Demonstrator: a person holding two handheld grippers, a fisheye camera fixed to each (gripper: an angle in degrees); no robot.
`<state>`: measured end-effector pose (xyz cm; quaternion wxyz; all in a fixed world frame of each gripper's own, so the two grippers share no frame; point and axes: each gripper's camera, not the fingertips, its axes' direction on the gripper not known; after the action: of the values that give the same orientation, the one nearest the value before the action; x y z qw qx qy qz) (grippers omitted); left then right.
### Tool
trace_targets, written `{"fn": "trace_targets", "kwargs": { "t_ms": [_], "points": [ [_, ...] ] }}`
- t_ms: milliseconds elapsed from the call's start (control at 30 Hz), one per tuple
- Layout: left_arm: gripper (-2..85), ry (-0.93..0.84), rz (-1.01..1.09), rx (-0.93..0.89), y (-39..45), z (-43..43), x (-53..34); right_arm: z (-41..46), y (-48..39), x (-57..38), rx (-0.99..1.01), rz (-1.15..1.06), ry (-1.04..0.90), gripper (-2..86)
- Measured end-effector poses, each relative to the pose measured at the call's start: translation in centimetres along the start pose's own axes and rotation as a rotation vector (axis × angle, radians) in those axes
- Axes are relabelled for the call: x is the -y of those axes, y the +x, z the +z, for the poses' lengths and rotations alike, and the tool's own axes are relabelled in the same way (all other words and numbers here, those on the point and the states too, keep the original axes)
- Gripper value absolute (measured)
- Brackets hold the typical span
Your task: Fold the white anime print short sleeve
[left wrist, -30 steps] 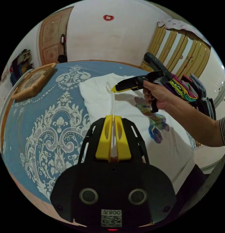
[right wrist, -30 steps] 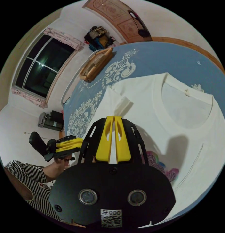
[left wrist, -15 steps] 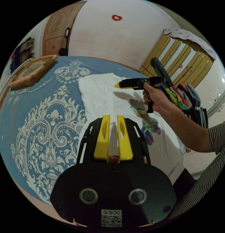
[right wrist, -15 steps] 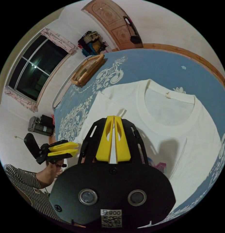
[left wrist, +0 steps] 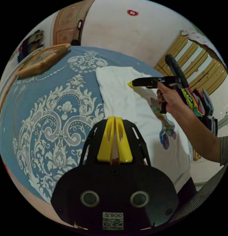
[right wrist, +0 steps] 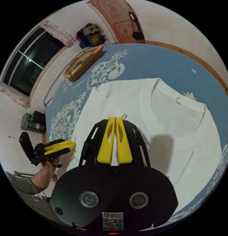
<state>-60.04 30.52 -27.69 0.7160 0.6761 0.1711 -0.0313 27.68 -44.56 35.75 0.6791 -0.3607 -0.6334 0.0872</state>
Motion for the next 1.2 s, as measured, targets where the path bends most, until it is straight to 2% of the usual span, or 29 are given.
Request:
{"fn": "trace_targets", "kwargs": {
  "t_ms": [67,167,300,500,700,867,1033,1200],
  "points": [
    [0.3,0.027,-0.001,0.016,0.1,-1.0,-0.7,-1.5,0.6,-2.0,-0.008,0.017,0.021,0.1],
    [0.3,-0.048,0.008,0.003,-0.2,-0.7,-1.8,-2.9,1.5,-4.7,0.005,0.043,0.031,0.1],
    [0.3,0.018,-0.014,-0.041,-1.1,-4.1,-4.2,-6.0,2.3,-8.6,0.021,0.073,0.066,0.1],
    [0.4,0.0,-0.038,-0.152,-2.8,-8.3,-11.0,-14.1,4.0,-21.0,0.036,0.094,0.132,0.1],
    [0.4,-0.123,-0.044,-0.109,-3.8,-12.9,-18.7,-21.9,4.8,-38.3,-0.108,0.19,0.003,0.1],
    [0.9,-0.137,-0.106,-0.142,-5.5,-16.9,-23.5,-26.8,5.1,-52.7,-0.261,0.365,-0.118,0.1],
    [3.8,-0.116,-0.194,-0.24,-8.1,-21.0,-27.0,-28.1,6.1,-61.7,-0.27,0.467,-0.218,0.1],
    [8.6,-0.126,-0.349,-0.274,-13.3,-25.4,-32.6,-32.1,5.9,-68.4,-0.242,0.485,-0.155,0.1]
  ]
}}
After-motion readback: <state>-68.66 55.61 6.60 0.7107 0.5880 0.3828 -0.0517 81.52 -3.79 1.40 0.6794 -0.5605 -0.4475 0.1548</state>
